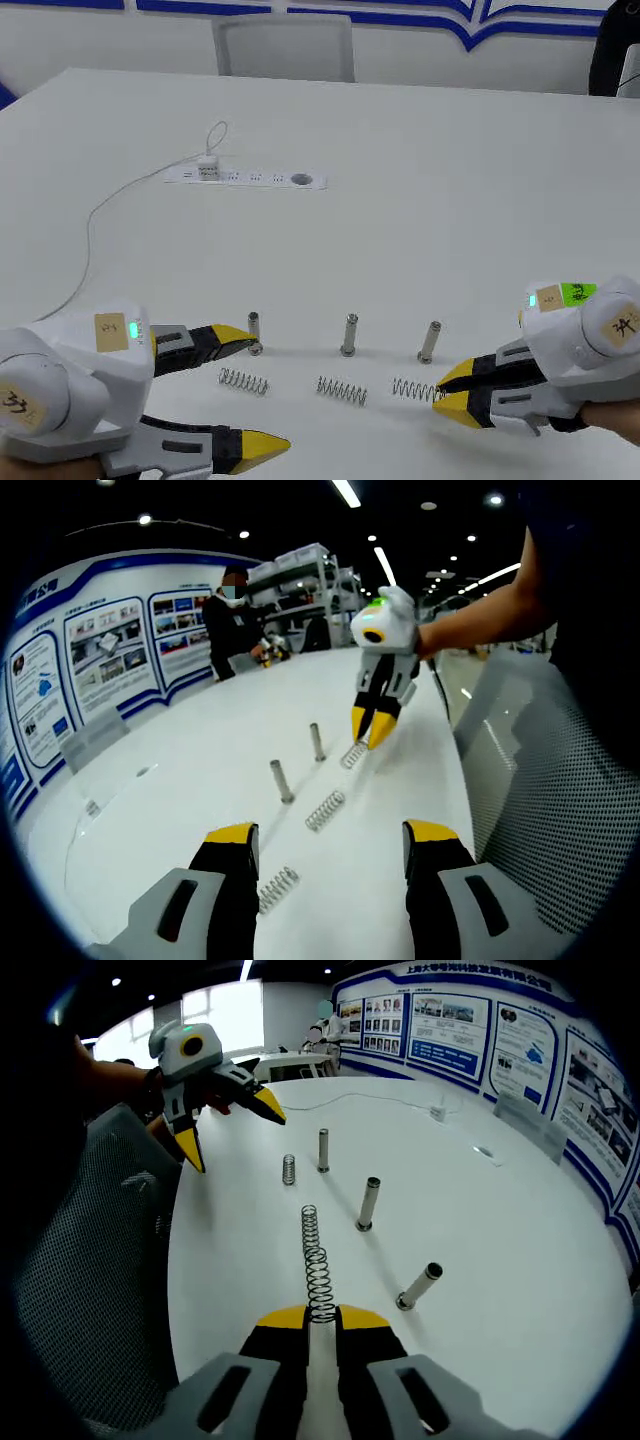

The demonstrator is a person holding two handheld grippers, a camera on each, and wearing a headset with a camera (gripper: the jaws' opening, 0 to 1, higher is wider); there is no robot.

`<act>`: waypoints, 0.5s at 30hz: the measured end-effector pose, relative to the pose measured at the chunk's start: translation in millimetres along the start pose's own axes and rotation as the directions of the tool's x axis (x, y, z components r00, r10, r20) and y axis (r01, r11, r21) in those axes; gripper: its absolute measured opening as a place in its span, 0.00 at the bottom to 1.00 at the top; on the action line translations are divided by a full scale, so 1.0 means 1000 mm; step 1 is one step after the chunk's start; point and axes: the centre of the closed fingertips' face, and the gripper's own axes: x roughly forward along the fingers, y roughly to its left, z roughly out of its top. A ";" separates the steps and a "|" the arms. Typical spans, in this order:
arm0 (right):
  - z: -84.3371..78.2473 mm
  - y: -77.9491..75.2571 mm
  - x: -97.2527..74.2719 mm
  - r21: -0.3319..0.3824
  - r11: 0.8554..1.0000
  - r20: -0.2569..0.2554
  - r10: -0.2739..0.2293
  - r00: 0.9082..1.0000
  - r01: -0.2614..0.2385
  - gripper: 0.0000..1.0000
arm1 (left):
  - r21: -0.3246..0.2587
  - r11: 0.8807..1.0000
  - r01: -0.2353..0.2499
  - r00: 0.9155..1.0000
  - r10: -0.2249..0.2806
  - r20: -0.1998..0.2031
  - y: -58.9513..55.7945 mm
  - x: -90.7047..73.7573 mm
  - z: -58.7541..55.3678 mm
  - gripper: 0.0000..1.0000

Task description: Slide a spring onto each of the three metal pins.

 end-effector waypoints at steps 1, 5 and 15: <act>0.003 0.002 0.000 -0.009 1.000 0.001 0.004 1.000 -0.004 0.11 | 0.002 1.000 0.006 1.000 -0.006 0.001 0.000 0.002 0.001 0.58; 0.018 0.008 -0.001 -0.042 0.999 0.011 0.020 1.000 -0.019 0.11 | 0.003 1.000 0.029 1.000 -0.029 0.010 -0.001 0.008 0.005 0.56; 0.042 0.022 0.001 -0.096 0.993 0.027 0.068 0.997 -0.065 0.11 | 0.033 0.995 0.094 0.995 -0.094 0.020 -0.011 0.023 0.014 0.47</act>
